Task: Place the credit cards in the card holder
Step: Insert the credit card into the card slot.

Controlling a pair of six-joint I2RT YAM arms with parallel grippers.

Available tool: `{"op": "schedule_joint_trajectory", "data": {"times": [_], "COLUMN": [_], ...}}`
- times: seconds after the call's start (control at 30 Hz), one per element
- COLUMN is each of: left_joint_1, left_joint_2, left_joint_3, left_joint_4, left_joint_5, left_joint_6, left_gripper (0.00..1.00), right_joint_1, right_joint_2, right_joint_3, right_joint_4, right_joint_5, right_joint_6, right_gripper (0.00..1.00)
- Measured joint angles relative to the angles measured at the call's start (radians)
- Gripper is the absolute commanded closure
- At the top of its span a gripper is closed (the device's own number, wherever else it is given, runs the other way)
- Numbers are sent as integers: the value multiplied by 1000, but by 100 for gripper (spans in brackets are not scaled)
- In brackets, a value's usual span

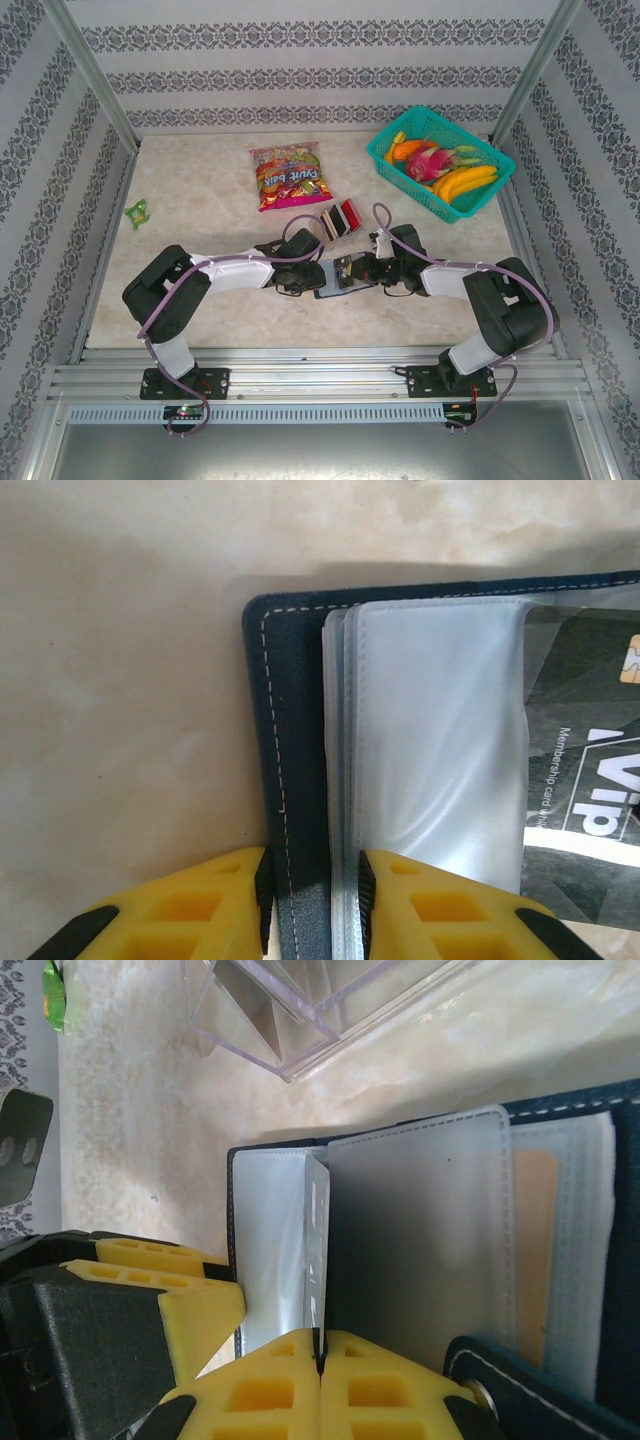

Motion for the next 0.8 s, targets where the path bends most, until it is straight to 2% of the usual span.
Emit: {"op": "schedule_joint_trajectory", "data": {"times": [0.47,0.8], "left_joint_1": [0,0], "left_joint_2": [7,9], "left_joint_3": [5,10], "left_joint_4": [-1,-9], "left_joint_5": [-6,-7], "left_joint_6": [1,4], "left_gripper": [74,75], "right_joint_1": [-28,-6], "right_joint_2": [-40,22], "right_joint_3": [-2,29], "right_joint_4": [-88,-57], "right_joint_5": [7,-11], "right_joint_6": [0,28], "right_gripper": [100,100]}}
